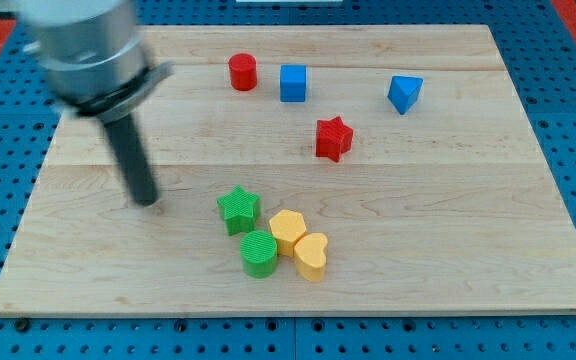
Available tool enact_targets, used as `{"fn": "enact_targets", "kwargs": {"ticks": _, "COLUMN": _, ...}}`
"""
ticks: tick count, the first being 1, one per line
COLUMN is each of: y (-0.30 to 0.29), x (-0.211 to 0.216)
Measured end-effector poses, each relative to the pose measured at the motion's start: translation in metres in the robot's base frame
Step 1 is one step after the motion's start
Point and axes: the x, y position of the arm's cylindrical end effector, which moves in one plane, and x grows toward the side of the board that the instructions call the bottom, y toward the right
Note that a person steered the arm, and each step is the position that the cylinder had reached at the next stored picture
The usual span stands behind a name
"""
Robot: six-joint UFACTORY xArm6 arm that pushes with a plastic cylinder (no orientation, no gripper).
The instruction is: Slightly push the green star to the right
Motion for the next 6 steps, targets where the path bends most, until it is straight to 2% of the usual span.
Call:
{"fn": "enact_targets", "kwargs": {"ticks": 1, "y": 0.031, "x": 0.008}}
{"fn": "enact_targets", "kwargs": {"ticks": 2, "y": 0.106, "x": 0.008}}
{"fn": "enact_targets", "kwargs": {"ticks": 3, "y": 0.13, "x": -0.021}}
{"fn": "enact_targets", "kwargs": {"ticks": 4, "y": 0.13, "x": -0.041}}
{"fn": "enact_targets", "kwargs": {"ticks": 5, "y": 0.174, "x": -0.041}}
{"fn": "enact_targets", "kwargs": {"ticks": 6, "y": 0.182, "x": -0.051}}
